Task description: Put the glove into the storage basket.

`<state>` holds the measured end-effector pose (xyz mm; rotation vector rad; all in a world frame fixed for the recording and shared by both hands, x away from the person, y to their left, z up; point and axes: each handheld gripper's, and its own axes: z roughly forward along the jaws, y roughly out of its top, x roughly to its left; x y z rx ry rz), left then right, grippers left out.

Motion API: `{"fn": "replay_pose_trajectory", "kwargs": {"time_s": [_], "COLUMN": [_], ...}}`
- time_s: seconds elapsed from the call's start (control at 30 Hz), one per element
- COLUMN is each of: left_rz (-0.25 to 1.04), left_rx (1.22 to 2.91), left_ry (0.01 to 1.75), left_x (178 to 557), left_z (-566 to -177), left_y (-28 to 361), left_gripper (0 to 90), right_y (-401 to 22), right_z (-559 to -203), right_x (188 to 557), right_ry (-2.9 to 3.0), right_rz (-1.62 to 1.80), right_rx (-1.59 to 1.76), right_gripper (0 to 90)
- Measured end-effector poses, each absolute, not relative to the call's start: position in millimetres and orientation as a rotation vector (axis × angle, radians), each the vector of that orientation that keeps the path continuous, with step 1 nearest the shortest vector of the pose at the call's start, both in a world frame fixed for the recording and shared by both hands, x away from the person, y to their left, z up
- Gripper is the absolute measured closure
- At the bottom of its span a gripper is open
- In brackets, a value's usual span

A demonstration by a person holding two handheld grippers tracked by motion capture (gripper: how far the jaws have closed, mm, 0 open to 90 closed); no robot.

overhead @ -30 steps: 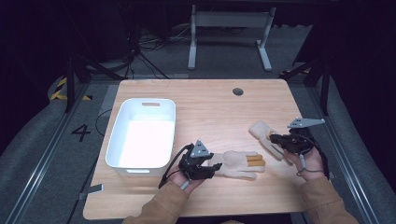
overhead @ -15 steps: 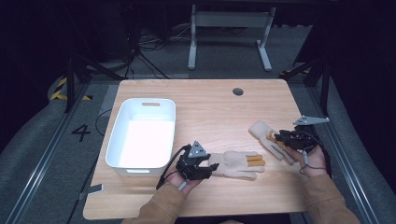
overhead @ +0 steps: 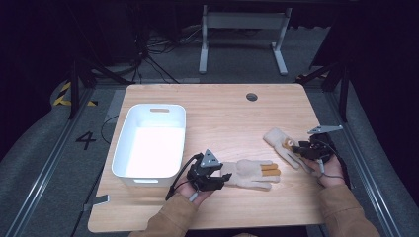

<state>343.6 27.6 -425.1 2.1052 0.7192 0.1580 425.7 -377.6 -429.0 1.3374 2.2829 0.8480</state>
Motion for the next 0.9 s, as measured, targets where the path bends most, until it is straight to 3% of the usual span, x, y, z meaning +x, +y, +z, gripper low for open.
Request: {"fn": "replay_pose_trajectory", "kwargs": {"time_s": [0.53, 0.67, 0.7, 0.9], "left_rz": [0.116, 0.132, 0.138, 0.153], "left_rx": [2.128, 2.136, 2.134, 2.132], "left_ry": [0.763, 0.753, 0.752, 0.753], "left_x": [349, 348, 347, 348], "left_z": [-429, -429, -429, -428], "left_y": [27, 25, 24, 25], "left_gripper": [50.0, 48.6, 48.5, 48.9], "right_y": [-376, -376, -375, -373], "right_z": [-441, -441, -441, -438], "right_x": [430, 430, 429, 429], "right_ry": [2.332, 2.333, 2.338, 2.350], "right_rz": [0.780, 0.763, 0.762, 0.738], "right_rx": [1.379, 1.377, 1.380, 1.378], "right_gripper": [56.0, 64.1, 70.3, 77.2]}}
